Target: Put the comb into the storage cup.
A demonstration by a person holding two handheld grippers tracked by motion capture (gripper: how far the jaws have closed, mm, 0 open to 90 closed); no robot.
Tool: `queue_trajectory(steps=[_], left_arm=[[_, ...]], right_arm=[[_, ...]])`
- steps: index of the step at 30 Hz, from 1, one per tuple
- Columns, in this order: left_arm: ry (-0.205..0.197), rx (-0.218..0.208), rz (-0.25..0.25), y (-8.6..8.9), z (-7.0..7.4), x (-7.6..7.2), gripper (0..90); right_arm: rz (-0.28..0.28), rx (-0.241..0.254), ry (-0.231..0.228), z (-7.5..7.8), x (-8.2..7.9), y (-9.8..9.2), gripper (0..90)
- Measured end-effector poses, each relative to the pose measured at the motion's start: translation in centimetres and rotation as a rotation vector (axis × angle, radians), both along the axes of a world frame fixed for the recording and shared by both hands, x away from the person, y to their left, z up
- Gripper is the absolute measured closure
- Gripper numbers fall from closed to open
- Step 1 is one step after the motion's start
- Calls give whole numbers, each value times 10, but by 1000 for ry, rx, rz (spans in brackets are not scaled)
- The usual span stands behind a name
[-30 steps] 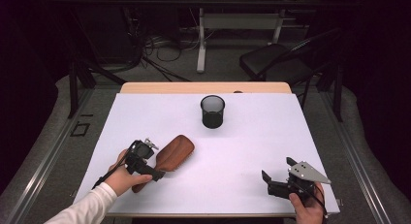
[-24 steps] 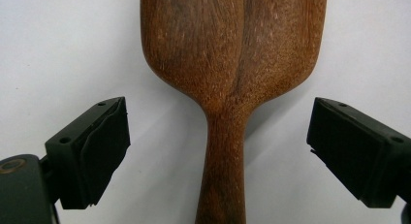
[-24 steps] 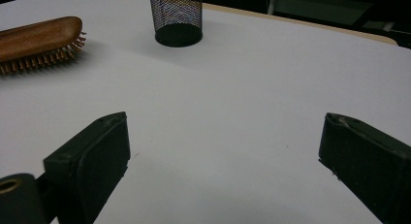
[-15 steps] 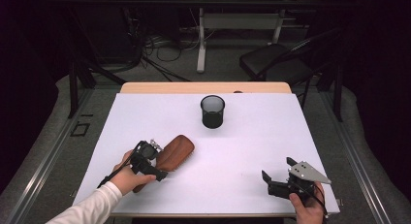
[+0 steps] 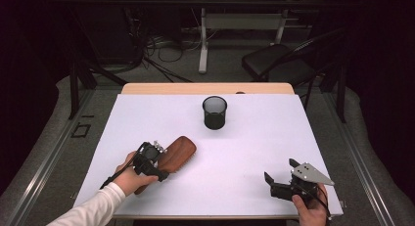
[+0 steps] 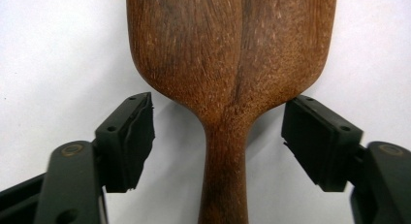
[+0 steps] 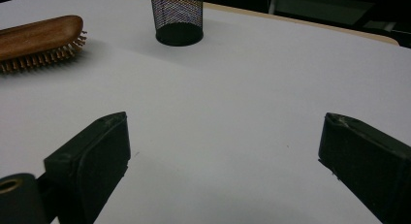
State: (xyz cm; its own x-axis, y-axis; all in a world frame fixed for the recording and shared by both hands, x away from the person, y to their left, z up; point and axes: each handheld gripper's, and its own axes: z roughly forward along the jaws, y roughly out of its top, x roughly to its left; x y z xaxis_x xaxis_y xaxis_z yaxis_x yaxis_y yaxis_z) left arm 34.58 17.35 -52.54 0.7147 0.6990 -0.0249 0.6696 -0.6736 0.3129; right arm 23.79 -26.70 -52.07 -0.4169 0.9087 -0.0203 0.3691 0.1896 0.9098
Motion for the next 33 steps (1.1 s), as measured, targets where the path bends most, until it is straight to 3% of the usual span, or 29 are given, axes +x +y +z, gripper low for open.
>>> queue_trajectory(steps=[16, 33], left_arm=[[11, 48, -22, -2, -3, 1, 439], [40, 32, -14, -4, -3, 2, 570]], right_arm=[[1, 0, 3, 0, 0, 0, 48], [4, -3, 1, 0, 0, 0, 57]])
